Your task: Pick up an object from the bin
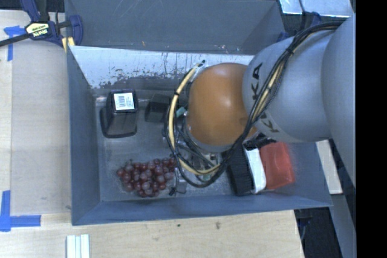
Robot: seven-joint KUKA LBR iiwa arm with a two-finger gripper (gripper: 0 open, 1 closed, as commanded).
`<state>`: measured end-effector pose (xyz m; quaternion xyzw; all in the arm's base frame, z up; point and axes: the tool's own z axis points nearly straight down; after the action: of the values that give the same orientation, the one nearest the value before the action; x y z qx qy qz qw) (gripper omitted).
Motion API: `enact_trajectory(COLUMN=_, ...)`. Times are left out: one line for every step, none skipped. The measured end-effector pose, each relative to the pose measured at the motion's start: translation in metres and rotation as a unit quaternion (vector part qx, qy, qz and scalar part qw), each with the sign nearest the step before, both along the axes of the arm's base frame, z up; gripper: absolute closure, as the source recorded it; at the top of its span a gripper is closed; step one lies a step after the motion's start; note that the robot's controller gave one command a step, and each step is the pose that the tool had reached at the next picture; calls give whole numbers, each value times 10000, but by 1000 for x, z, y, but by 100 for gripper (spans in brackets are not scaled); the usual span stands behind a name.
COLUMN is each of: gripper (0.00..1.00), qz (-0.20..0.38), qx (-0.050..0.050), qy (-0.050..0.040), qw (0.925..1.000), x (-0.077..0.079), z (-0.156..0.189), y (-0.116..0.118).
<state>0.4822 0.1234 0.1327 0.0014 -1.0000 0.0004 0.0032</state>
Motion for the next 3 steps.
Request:
enact_trajectory(gripper=0, qz=-15, qx=7, qy=-41, qw=10000, x=2, z=4, y=0)
enact_trajectory(gripper=0, qz=810, qx=12, qy=-58, qw=9967, x=11, z=-23, y=3)
enact_trajectory(gripper=100, qz=1067, qx=13, qy=-55, qw=9943, x=23, z=-63, y=16)
